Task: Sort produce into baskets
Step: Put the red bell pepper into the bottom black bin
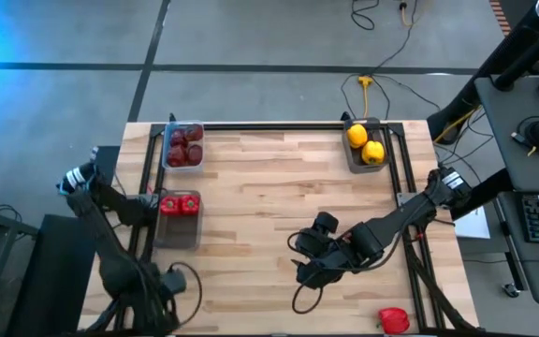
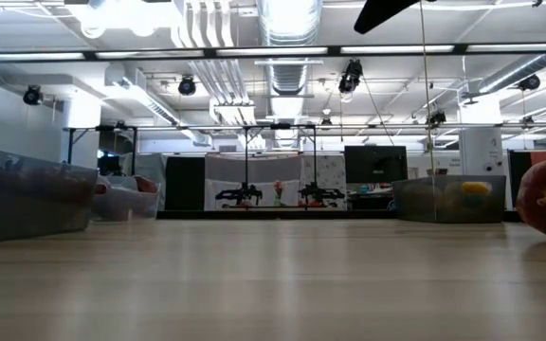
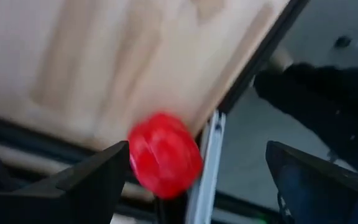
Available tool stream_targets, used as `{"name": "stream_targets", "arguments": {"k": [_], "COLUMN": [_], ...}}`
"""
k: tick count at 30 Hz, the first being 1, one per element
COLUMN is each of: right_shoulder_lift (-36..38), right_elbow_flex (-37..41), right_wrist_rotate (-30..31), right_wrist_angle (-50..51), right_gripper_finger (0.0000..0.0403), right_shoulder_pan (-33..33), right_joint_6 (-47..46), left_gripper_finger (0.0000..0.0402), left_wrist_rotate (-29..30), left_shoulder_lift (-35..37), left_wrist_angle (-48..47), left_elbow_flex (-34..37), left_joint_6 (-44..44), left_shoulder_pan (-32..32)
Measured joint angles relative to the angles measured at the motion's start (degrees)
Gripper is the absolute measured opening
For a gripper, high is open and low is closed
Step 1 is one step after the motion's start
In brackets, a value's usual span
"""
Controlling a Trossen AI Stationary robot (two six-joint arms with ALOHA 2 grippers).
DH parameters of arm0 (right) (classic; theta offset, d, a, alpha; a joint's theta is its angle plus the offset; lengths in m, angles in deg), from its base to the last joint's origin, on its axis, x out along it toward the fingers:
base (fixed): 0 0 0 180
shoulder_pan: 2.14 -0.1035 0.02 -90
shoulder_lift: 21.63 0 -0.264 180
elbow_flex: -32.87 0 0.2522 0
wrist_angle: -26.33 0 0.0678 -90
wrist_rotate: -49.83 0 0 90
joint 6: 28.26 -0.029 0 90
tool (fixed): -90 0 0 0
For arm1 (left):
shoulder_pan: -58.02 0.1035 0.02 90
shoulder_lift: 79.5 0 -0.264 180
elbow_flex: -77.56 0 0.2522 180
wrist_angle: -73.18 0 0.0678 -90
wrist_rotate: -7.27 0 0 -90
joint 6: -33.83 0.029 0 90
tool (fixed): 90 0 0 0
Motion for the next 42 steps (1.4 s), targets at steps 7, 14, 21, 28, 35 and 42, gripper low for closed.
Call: {"name": "stream_targets", "arguments": {"k": [7, 14, 21, 28, 35, 42], "right_shoulder_lift": [-1.88, -3.2, -3.37, -3.37, -3.37, -3.37], "right_elbow_flex": [0.07, 0.1, 0.15, 0.15, 0.15, 0.13], "right_wrist_rotate": [-1.7, -2.9, -3.35, -3.35, -7.24, -7.96], "right_wrist_angle": [-0.51, -0.95, -0.93, -0.96, -0.93, -0.91], "right_gripper_finger": [0.038, 0.038, 0.038, 0.038, 0.038, 0.038], "right_shoulder_pan": [-0.58, -1.46, -1.4, -1.4, -1.51, -3.72], "right_joint_6": [2.18, 1.1, 2.73, 2.73, 0.31, -4.51], "left_gripper_finger": [0.0367, 0.0368, 0.0368, 0.0364, 0.0314, 0.0293], "left_wrist_rotate": [-9.58, -16.48, -19.84, -17.52, -7.06, 6.82], "left_shoulder_lift": [-8.09, -12.74, -14.94, -15.14, -15.02, -14.77], "left_wrist_angle": [0.02, 0.25, 3.74, 10.38, 6.6, 2.43], "left_elbow_flex": [-2.27, -0.96, 1.21, 4.26, 4.21, 4.0], "left_joint_6": [-6.16, -10.98, -12.97, -11.49, -1.42, 13.21], "left_shoulder_pan": [-2.5, -2.76, -2.45, -2.39, -1.47, 3.5]}}
